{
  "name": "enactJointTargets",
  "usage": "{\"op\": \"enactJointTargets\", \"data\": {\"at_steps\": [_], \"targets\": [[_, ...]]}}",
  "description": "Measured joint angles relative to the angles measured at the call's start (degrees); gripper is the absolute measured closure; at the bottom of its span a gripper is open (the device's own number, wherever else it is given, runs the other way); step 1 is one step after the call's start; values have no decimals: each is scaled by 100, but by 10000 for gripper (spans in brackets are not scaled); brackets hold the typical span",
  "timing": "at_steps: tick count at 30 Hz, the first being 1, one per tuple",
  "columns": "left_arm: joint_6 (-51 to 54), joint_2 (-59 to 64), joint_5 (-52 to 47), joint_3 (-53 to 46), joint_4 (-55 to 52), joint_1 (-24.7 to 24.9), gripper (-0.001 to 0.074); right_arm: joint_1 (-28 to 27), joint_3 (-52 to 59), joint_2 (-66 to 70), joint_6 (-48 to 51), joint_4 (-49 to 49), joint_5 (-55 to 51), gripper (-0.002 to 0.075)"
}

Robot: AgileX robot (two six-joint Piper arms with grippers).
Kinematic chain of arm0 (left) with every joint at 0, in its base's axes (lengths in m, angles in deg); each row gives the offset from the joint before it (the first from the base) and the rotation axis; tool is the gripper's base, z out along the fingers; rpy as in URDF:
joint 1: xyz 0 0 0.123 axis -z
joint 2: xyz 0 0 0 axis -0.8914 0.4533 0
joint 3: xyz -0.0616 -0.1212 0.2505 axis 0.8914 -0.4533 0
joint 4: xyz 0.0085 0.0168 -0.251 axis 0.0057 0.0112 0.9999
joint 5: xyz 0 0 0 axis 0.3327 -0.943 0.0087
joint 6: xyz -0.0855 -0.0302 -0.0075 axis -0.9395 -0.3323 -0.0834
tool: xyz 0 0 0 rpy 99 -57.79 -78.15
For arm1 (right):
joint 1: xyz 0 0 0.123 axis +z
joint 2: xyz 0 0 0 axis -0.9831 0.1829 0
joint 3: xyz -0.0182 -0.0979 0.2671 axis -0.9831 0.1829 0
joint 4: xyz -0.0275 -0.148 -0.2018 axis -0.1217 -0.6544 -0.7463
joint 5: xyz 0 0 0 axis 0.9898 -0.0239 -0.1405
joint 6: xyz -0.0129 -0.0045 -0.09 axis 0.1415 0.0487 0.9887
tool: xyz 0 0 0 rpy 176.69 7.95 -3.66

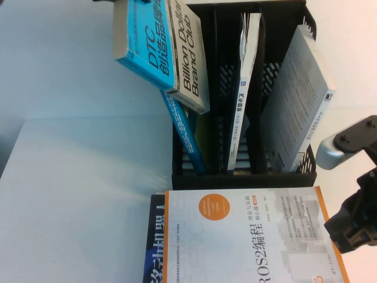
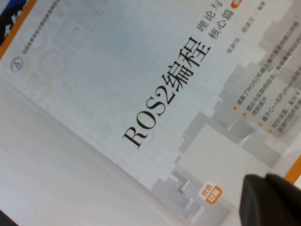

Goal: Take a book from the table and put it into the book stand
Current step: Place the book on the book shelf

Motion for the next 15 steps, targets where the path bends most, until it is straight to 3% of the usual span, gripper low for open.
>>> {"op": "enactJointTargets", "data": {"at_steps": [10,15], "targets": [[192,499,35,0,282,0,531,0,0,0,0,-77,9,729],[167,488,376,9,2,0,237,0,0,0,-19,-113,9,729]]}}
